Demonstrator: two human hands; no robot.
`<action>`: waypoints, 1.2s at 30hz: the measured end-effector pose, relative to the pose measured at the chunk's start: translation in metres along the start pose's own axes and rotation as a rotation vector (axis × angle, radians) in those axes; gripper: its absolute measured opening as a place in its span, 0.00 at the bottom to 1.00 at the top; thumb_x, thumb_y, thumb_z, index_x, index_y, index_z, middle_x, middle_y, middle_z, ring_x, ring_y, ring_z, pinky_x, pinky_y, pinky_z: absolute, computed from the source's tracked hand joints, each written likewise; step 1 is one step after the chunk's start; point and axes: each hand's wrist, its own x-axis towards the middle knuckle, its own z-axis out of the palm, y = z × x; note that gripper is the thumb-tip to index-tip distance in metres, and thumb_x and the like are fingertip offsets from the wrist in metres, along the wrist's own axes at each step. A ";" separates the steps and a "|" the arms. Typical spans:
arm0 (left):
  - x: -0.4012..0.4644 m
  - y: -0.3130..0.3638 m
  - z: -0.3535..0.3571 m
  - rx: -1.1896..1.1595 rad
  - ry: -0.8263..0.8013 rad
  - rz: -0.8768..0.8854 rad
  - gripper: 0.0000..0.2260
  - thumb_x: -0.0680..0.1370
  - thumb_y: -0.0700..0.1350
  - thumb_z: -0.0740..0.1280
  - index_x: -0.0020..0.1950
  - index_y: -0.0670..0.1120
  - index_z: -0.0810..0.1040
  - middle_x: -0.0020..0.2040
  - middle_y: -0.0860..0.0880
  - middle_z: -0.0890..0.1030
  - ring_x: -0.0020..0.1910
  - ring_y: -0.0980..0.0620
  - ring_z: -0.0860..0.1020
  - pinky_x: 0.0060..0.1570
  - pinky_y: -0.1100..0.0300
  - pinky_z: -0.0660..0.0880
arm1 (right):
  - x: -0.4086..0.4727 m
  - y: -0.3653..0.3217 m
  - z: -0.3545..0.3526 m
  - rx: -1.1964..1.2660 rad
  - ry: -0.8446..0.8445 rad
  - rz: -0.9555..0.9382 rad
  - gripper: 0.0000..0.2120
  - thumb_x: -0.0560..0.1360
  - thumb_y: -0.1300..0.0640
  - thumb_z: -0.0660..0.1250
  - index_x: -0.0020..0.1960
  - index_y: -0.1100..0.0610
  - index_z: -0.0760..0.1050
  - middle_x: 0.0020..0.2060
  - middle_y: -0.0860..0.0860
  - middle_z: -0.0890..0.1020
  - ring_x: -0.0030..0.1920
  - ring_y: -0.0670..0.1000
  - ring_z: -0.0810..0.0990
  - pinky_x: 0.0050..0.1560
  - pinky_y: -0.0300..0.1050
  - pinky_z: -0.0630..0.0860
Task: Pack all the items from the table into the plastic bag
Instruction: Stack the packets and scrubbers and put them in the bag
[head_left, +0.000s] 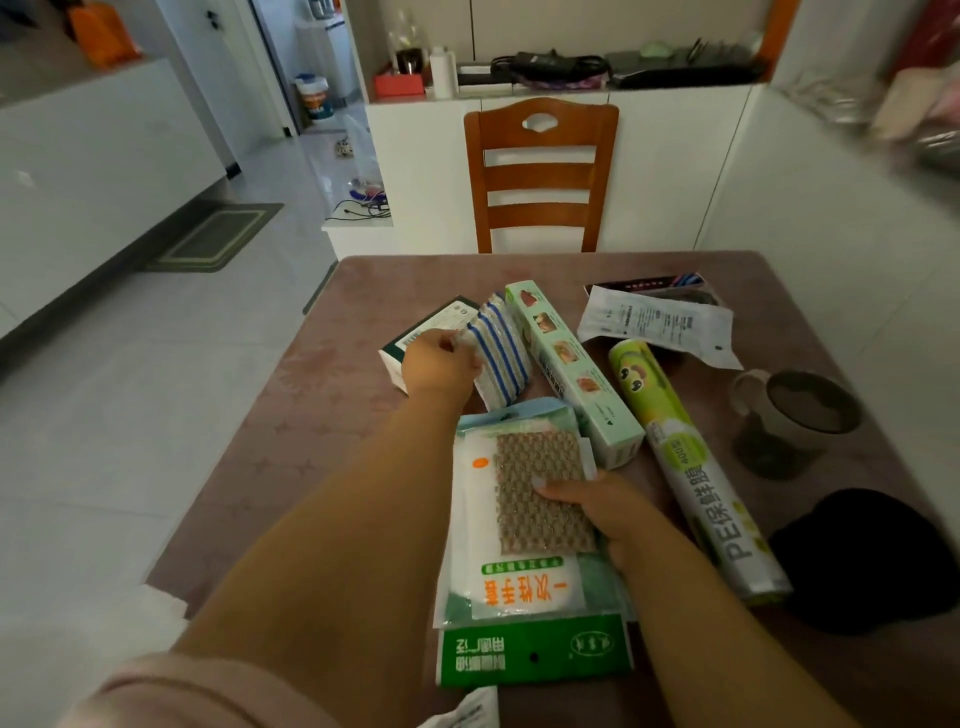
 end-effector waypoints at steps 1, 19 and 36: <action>-0.002 0.003 -0.005 -0.023 0.051 0.013 0.08 0.77 0.43 0.65 0.52 0.43 0.81 0.46 0.41 0.85 0.45 0.42 0.83 0.49 0.47 0.81 | 0.000 0.000 0.000 0.008 -0.002 -0.001 0.17 0.67 0.61 0.76 0.55 0.58 0.78 0.52 0.57 0.83 0.53 0.59 0.81 0.54 0.55 0.78; -0.108 -0.095 -0.027 0.004 -0.287 -0.295 0.30 0.69 0.66 0.62 0.60 0.45 0.76 0.48 0.44 0.84 0.43 0.46 0.85 0.44 0.48 0.83 | -0.026 -0.007 0.015 -0.200 -0.054 -0.065 0.29 0.61 0.54 0.80 0.60 0.59 0.79 0.55 0.58 0.84 0.53 0.57 0.84 0.59 0.58 0.78; -0.250 -0.005 -0.200 -0.178 0.143 -0.128 0.16 0.80 0.54 0.59 0.40 0.46 0.77 0.46 0.43 0.84 0.48 0.44 0.82 0.53 0.50 0.77 | -0.197 -0.056 0.089 -0.156 -0.265 -0.297 0.10 0.71 0.62 0.70 0.52 0.56 0.77 0.43 0.56 0.86 0.41 0.53 0.84 0.44 0.46 0.78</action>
